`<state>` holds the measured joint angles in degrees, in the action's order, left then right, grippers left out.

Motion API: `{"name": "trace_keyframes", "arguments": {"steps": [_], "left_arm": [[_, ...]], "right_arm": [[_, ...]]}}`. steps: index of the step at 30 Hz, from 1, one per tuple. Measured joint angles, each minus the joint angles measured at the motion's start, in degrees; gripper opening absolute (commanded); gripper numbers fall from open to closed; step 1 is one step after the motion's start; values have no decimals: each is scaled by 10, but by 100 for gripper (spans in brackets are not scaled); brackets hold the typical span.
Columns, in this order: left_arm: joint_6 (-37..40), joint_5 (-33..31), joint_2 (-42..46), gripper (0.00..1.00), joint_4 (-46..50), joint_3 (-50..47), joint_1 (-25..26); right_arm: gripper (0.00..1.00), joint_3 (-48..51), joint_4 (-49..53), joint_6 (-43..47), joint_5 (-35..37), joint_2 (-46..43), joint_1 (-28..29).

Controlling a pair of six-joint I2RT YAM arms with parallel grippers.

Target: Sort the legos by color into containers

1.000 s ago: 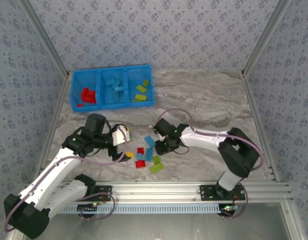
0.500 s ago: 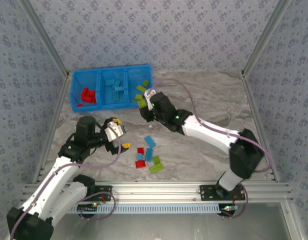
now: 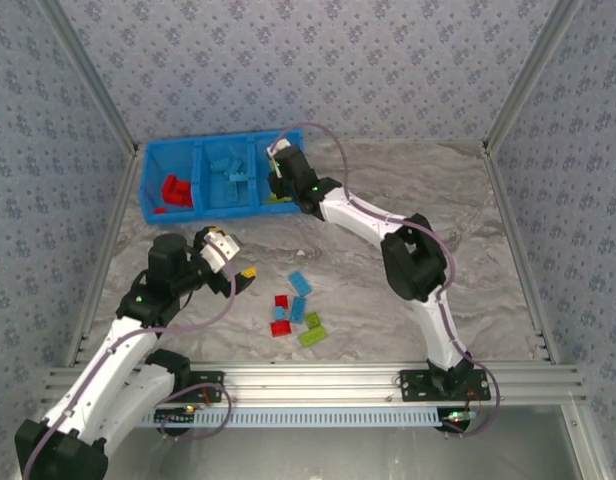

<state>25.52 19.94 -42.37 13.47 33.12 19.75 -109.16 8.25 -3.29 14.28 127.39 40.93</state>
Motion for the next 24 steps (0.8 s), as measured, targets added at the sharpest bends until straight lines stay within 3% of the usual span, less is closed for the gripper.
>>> {"name": "trace_keyframes", "arguments": {"steps": [3,9,12,16,24], "left_arm": [[-19,-15,-14,99,5,13,-3],[-58,-31,-31,99,13,33,-25],[-96,-60,-48,97,13,39,-30],[-169,-118,-82,93,20,62,-33],[-422,-175,-178,76,136,184,-15]], "right_arm": [[50,-64,47,12,10,39,2],[52,-85,105,19,17,45,18],[53,-51,117,19,18,21,28],[56,57,137,18,12,-78,37],[82,251,183,12,-68,-377,35]]}}
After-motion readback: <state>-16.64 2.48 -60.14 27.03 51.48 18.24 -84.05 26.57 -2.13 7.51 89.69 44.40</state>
